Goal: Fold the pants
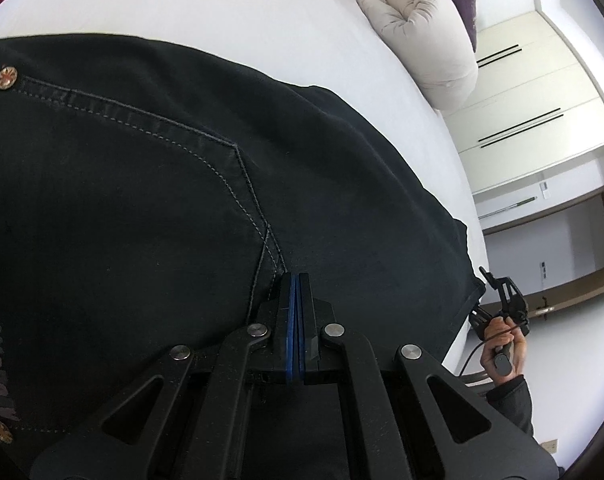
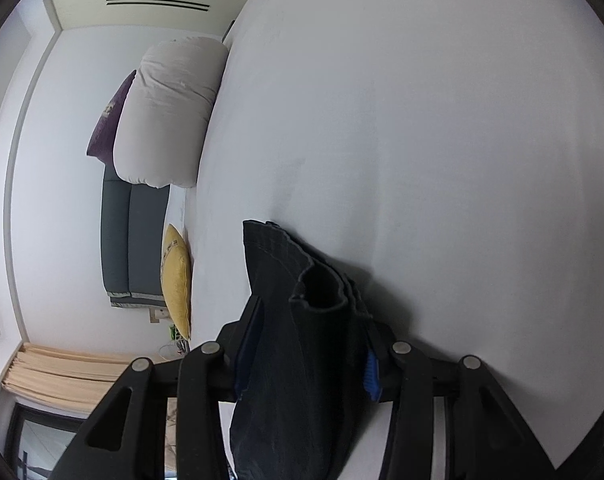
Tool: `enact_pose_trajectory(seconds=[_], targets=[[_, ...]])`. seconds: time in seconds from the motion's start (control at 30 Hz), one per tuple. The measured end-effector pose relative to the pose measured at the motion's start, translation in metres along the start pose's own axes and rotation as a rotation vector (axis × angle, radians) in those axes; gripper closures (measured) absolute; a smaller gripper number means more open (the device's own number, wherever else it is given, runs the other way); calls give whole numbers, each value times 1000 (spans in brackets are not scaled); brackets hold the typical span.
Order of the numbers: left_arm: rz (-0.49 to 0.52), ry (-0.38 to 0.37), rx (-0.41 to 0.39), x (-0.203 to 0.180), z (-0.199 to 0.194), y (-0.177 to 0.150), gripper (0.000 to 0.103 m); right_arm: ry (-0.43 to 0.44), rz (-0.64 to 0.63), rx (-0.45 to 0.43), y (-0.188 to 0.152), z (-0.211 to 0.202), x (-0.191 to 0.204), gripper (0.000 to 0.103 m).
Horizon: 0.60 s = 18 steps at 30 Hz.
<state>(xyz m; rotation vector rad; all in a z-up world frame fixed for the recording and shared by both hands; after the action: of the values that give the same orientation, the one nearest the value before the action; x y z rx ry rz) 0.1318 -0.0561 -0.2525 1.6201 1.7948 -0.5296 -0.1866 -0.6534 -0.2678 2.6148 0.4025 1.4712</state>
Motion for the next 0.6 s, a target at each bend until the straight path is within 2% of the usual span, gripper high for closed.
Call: enact_pose_trajectory(seconds=[0.03, 0.07, 0.1, 0.17, 0.27, 0.5, 0.6], targets=[[-6, -6, 2, 1, 0, 1, 103, -4, -3, 2, 1, 1, 0, 68], [-10, -11, 4, 5, -2, 1, 103, -3, -1, 4, 2, 3, -2, 81], [-12, -14, 5, 8, -5, 2, 103, 4, 11, 7, 3, 5, -5, 89], [-9, -14, 4, 9, -7, 1, 103, 23, 42, 5, 3, 6, -14, 91], [-10, -17, 4, 12, -9, 1, 103, 24, 17, -10, 3, 4, -14, 92], [-18, -27, 5, 19, -15, 4, 103, -96, -146, -38, 2, 0, 14, 92], [-15, -26, 3, 19, -16, 4, 103, -143, -263, -44, -4, 0, 40, 93]])
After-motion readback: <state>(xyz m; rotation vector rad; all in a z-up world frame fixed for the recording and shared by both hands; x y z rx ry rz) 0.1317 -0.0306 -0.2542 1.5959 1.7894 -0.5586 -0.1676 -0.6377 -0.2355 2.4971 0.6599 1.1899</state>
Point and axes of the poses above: each gripper's, at about its wrist camera, not at the fingertips, and z roughly the way its jaws point, x to its left, y to its top, the point moved 2 cm from there along z, roughly the way its jaws point, and after that the axes turned 11 degrees about -z, right-handed, at the moved point
